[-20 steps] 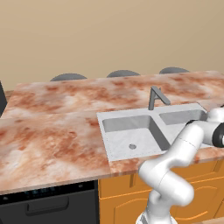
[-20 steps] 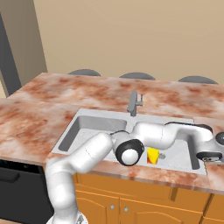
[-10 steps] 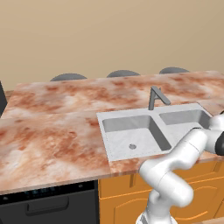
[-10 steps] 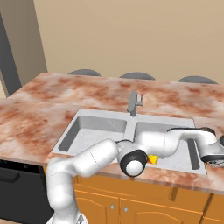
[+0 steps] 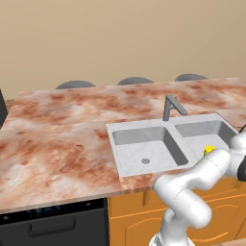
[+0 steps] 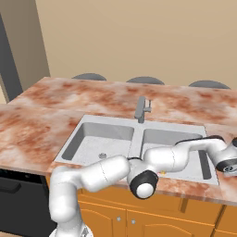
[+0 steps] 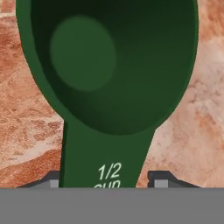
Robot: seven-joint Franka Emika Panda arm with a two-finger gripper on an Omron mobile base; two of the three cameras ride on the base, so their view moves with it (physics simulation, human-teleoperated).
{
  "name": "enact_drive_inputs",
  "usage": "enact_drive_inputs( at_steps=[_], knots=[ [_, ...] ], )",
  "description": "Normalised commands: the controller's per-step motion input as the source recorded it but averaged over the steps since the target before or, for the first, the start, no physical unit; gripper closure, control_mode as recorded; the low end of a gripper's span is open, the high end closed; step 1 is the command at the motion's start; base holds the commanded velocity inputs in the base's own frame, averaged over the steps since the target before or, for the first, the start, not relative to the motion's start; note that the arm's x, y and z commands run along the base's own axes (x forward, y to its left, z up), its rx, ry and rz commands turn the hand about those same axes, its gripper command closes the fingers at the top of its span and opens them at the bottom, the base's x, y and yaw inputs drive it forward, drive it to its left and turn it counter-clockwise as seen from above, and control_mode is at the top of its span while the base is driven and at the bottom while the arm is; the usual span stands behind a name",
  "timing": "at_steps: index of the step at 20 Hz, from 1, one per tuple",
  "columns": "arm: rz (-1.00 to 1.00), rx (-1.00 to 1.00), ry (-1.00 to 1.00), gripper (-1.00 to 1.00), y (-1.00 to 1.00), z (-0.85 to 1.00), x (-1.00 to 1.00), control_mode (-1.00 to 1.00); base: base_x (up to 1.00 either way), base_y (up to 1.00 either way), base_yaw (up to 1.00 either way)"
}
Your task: Move any existing items from the left basin to the right basin for drying. Then move the measuring cup from the counter to the left basin of the sink for washing.
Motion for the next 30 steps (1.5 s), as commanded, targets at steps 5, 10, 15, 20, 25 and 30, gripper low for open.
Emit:
enact_drive_inputs(
  at_steps=[5,10,15,20,25,30],
  knots=[
    [0.0,0.02,0.15,1.0,0.09,-0.69,-0.18,-1.0,0.0,0.0,0.0],
    [0.01,0.08,0.03,1.0,0.04,0.03,-0.28,-1.0,0.0,0.0,0.0],
    [0.06,0.06,0.0,1.0,0.36,0.17,-0.61,-1.0,0.0,0.0,0.0],
    [0.06,0.02,0.02,1.0,0.59,0.23,-0.64,-1.0,0.0,0.0,0.0],
    [0.01,0.0,0.06,1.0,0.83,0.26,-0.55,-1.0,0.0,0.0,0.0],
    [0.0,0.0,0.06,1.0,0.99,0.17,-0.43,-1.0,0.0,0.0,0.0]
  ],
)
